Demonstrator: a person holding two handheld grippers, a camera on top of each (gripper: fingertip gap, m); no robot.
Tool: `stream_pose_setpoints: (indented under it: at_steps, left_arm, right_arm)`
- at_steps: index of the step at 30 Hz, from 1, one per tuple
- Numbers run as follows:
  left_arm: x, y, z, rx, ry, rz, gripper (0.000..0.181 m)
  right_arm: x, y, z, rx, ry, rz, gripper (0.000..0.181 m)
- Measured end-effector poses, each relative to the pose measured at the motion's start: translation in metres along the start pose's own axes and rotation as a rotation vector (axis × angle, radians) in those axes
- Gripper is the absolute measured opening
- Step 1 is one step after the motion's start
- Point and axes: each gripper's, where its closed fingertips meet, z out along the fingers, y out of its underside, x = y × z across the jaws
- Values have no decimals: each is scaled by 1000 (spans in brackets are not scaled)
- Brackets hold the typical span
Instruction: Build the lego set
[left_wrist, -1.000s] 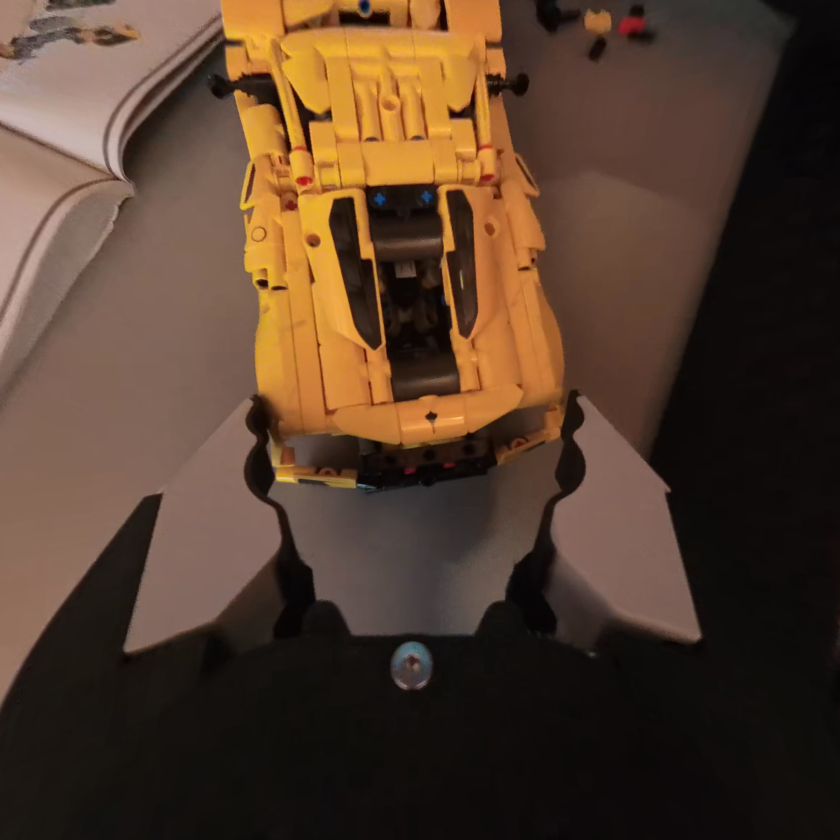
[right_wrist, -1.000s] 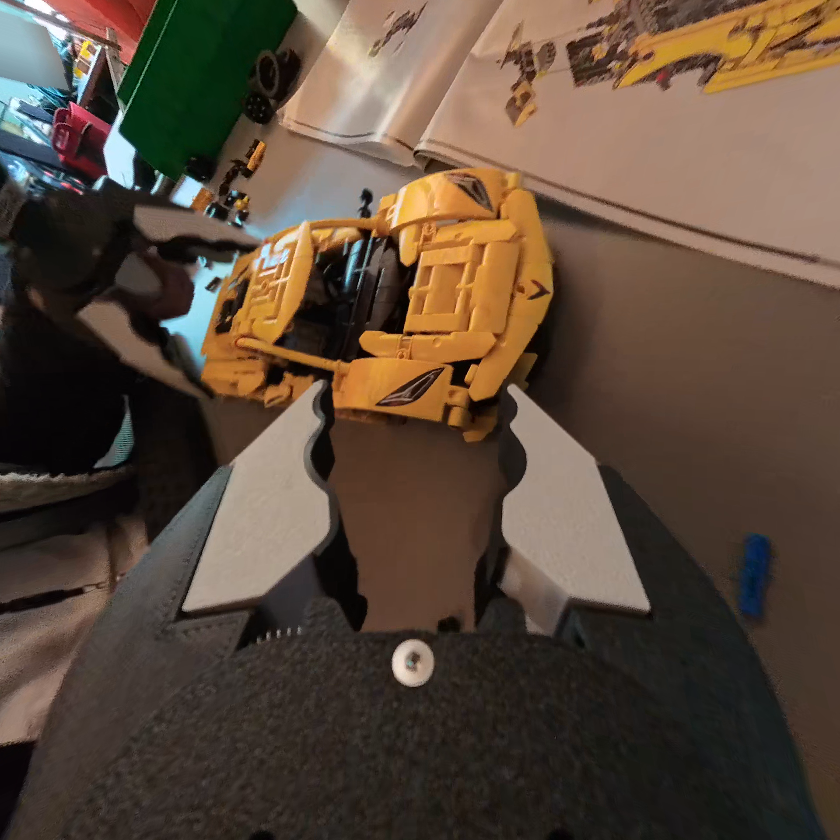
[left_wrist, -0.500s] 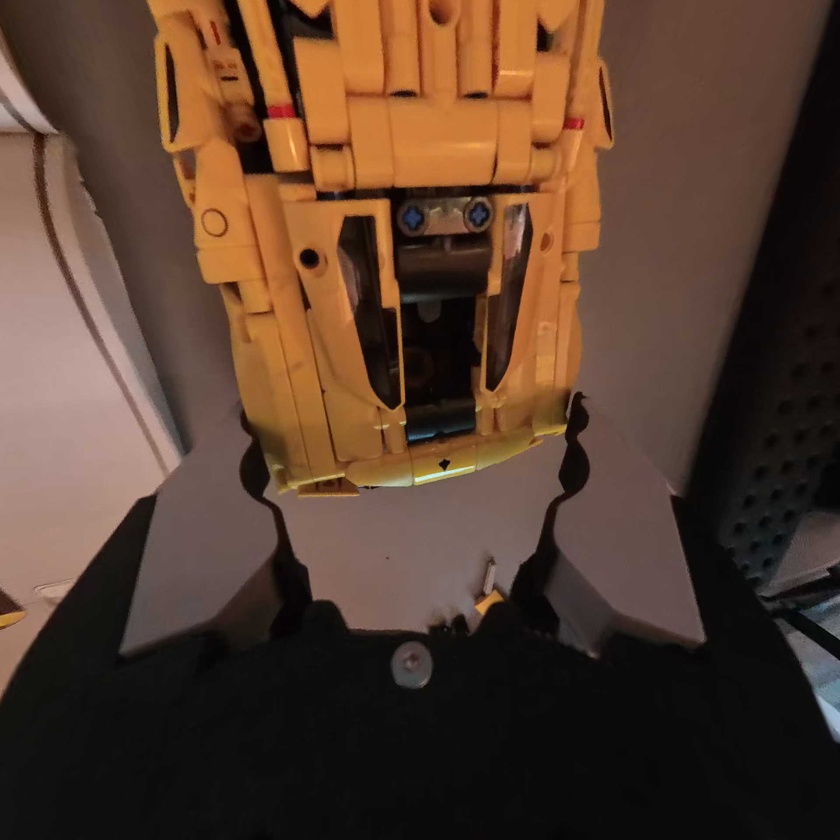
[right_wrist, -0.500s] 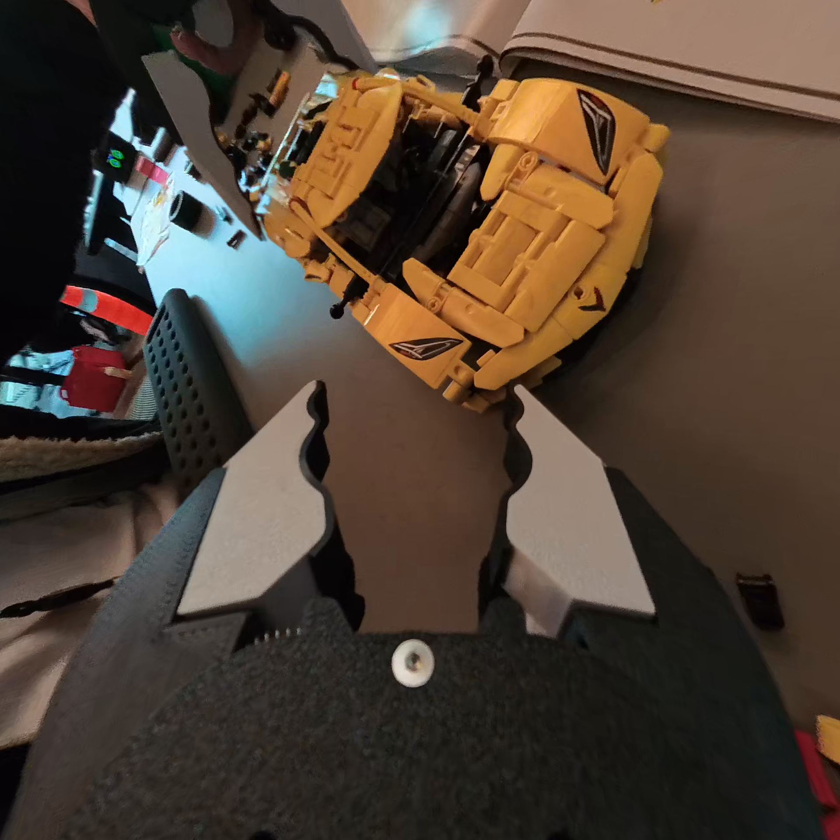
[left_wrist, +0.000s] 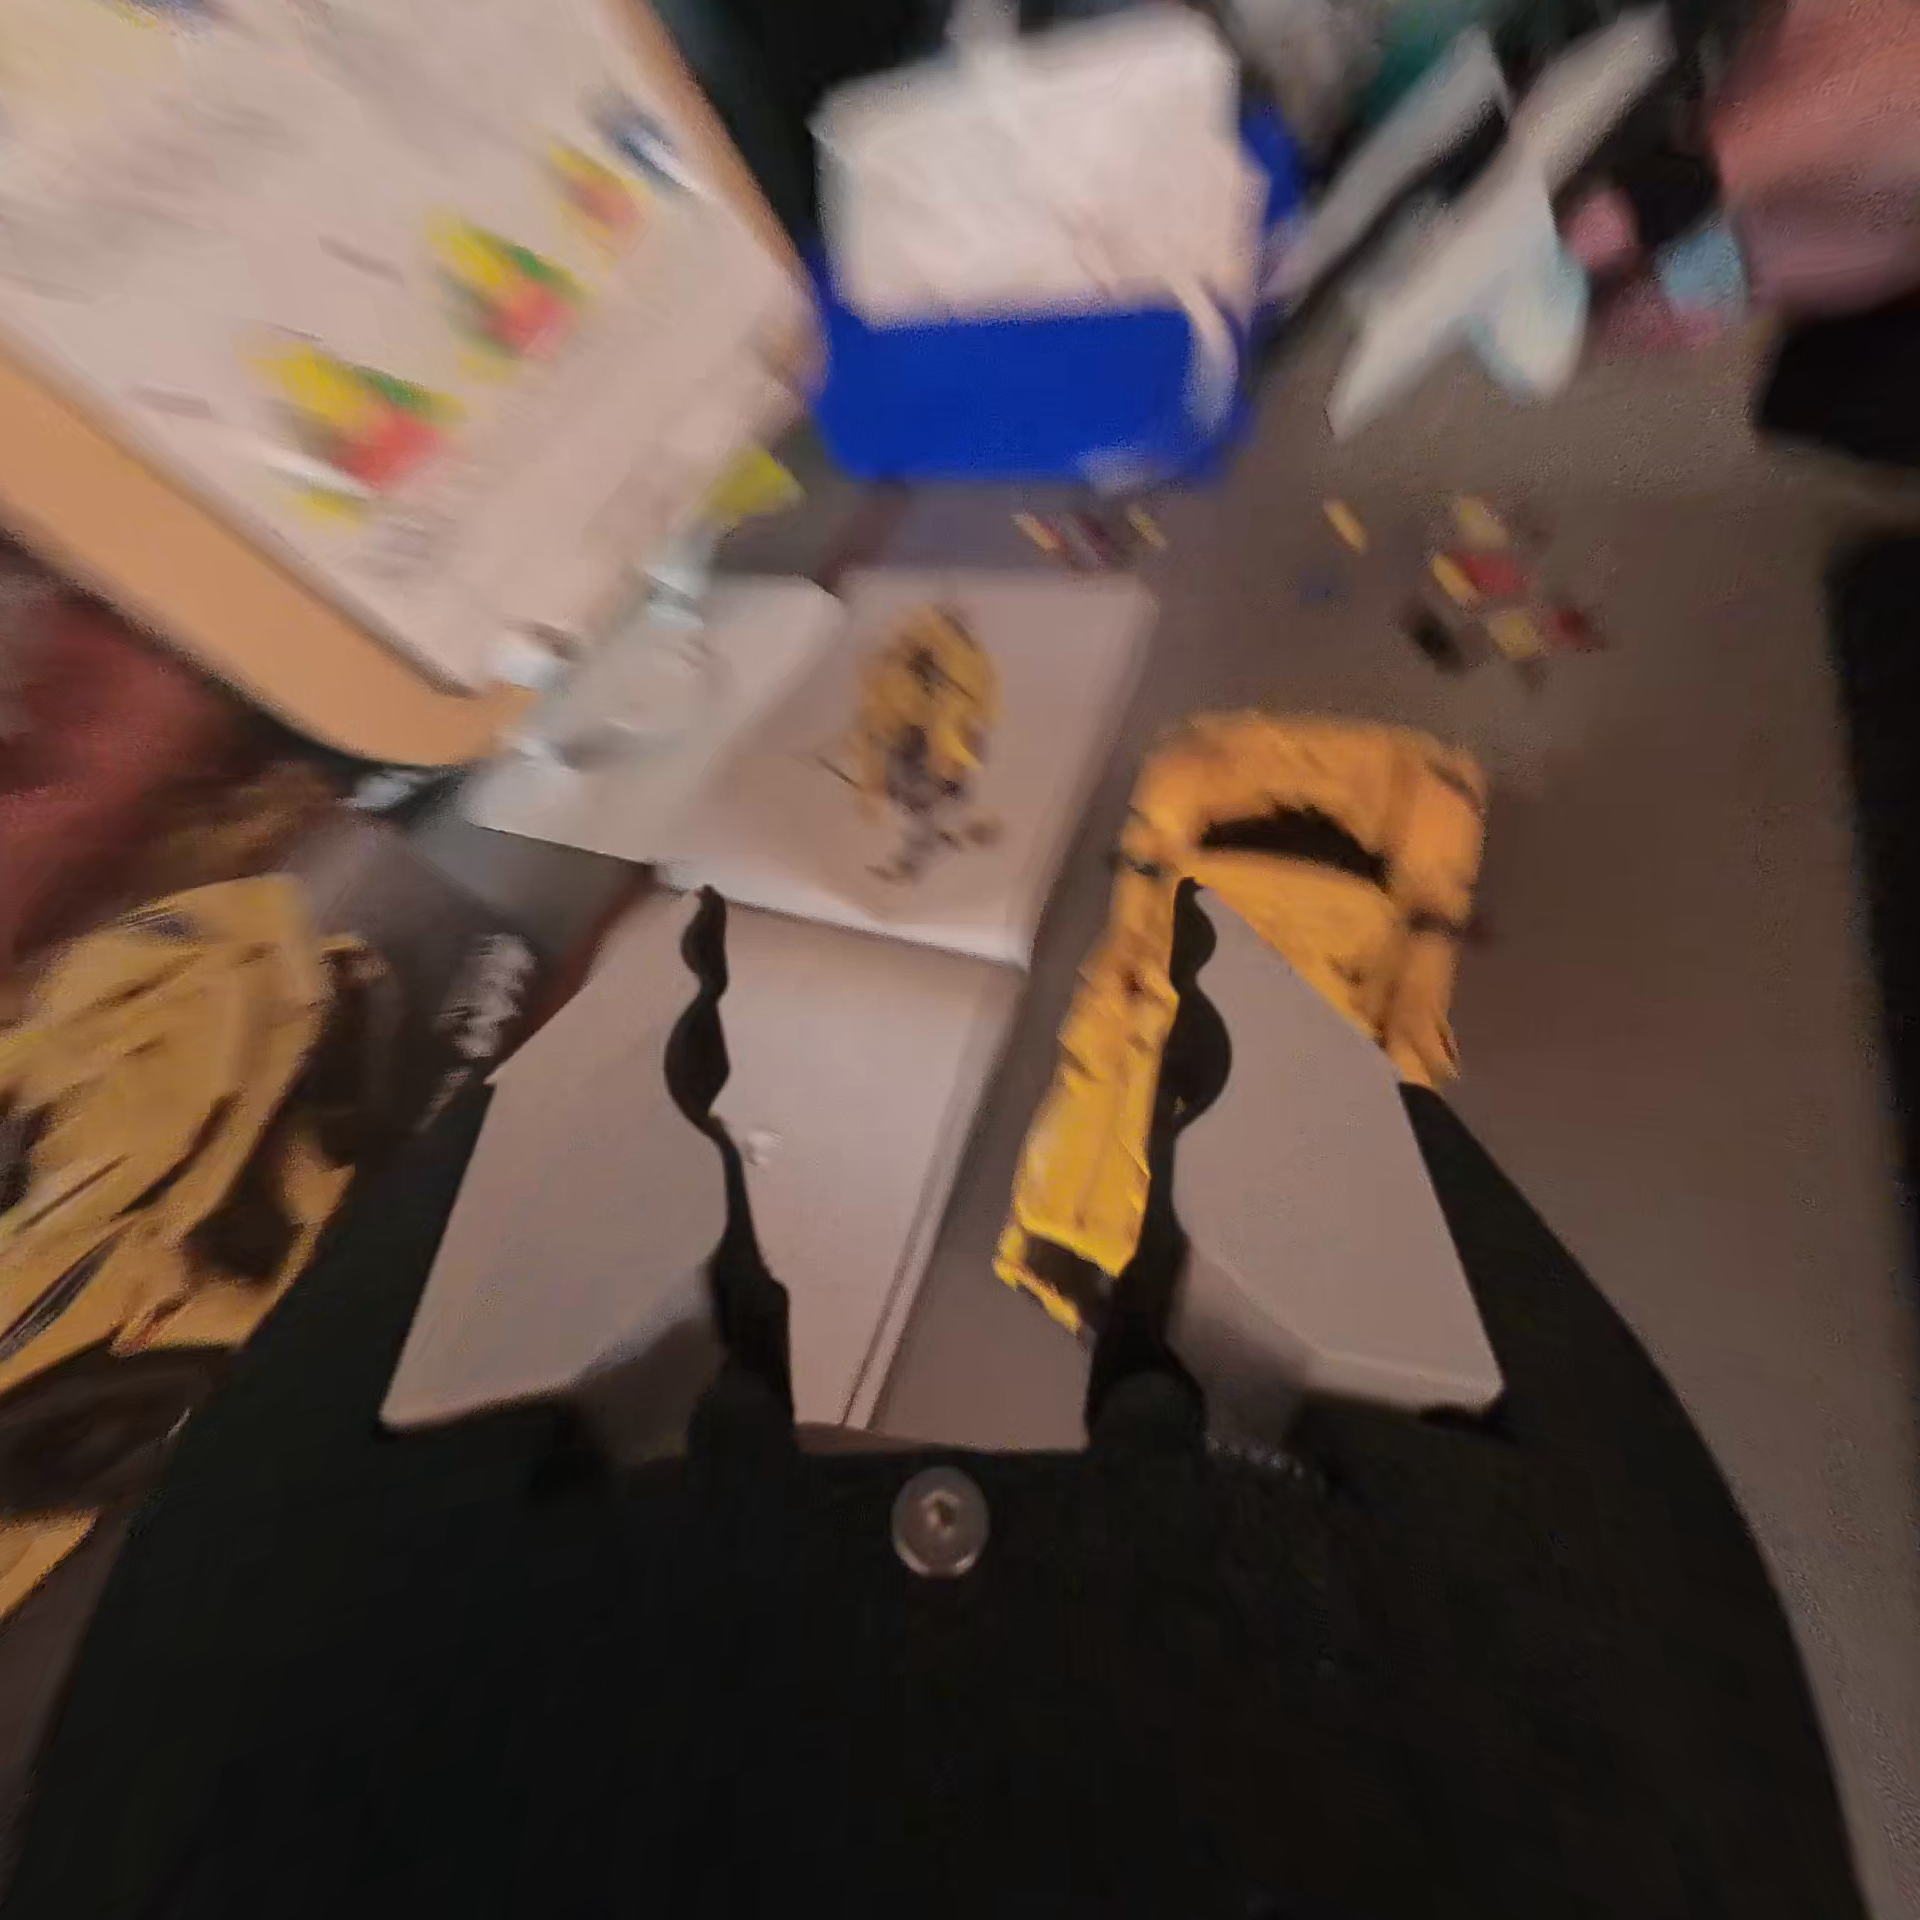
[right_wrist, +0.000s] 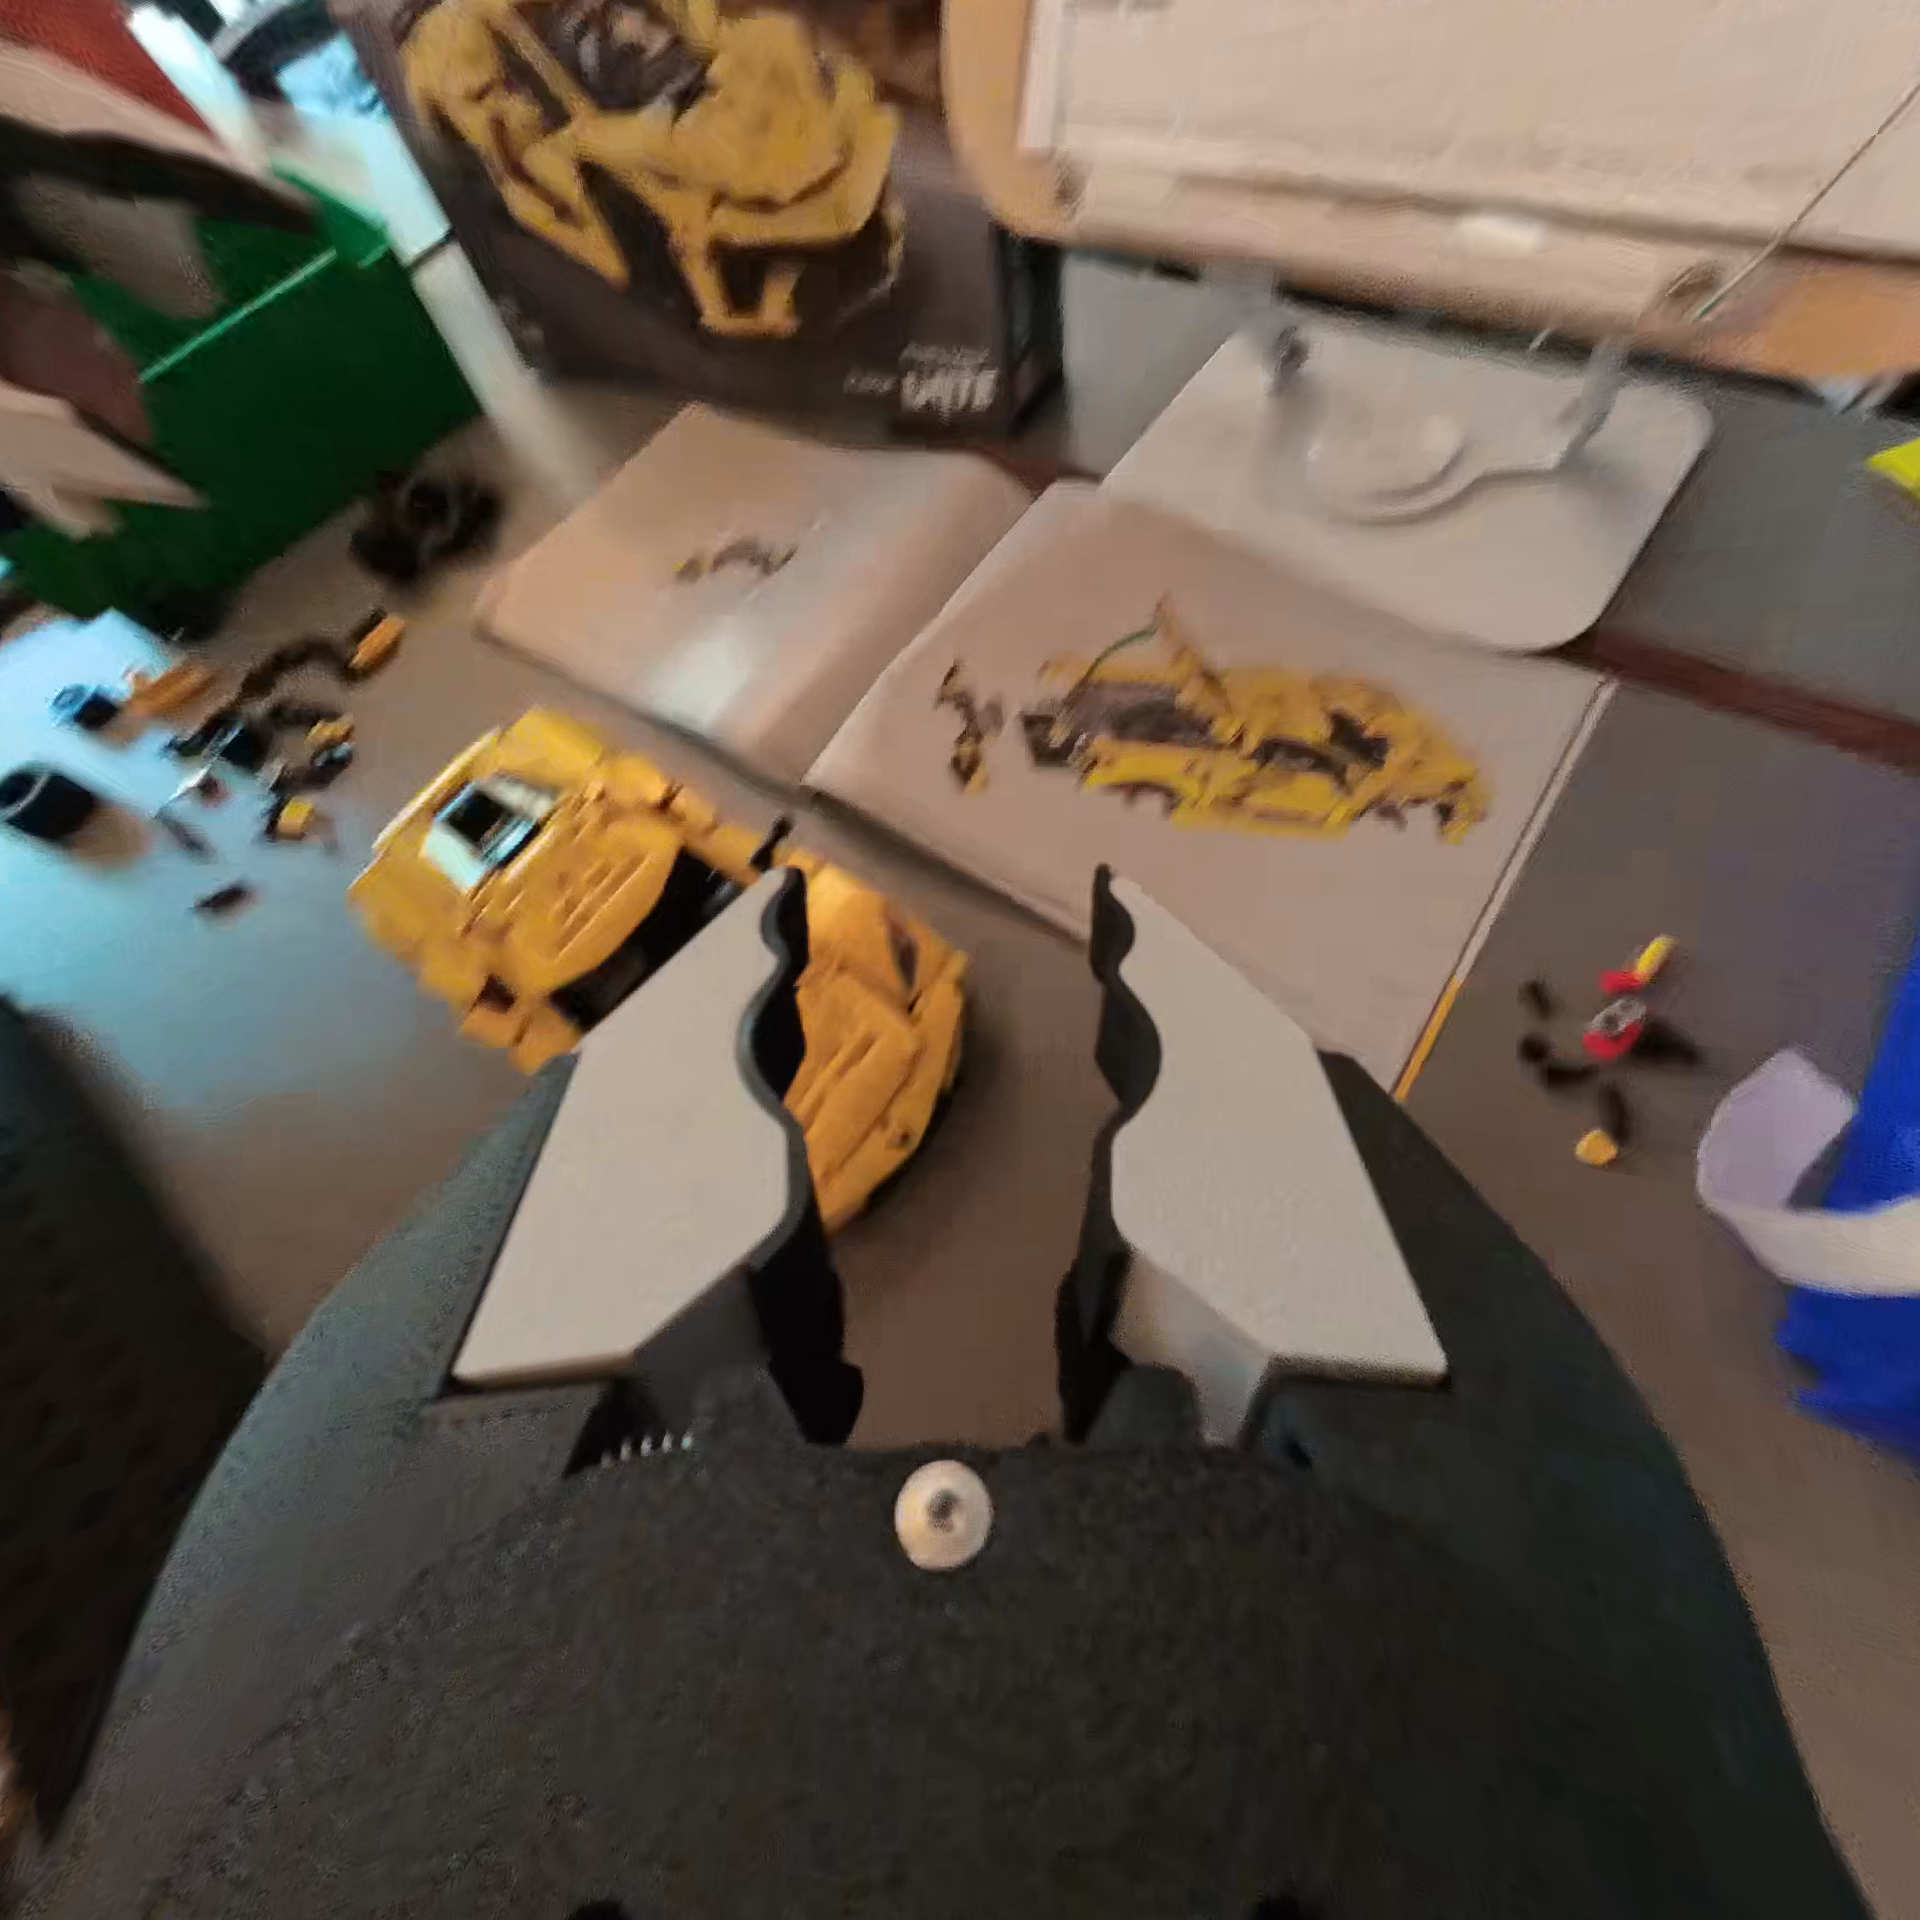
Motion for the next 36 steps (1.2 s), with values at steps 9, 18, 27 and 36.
stream_pose_setpoints:
  at_steps: [9, 18, 27, 36]
  left_arm:
    - [-75, 91, -4, 135, -468, -589, 81]
    - [-57, 89, 6, 88, -451, -450, 80]
    - [-46, 99, 21, 38, -404, -460, 79]
    - [-47, 105, 23, 17, -402, -476, 79]
  right_arm:
    - [112, 44, 79, -365, 167, 242, 55]
    - [124, 69, 65, -417, 149, 415, 32]
    - [132, 101, 68, -563, 191, 447, 29]
    - [128, 103, 63, -573, 175, 465, 27]
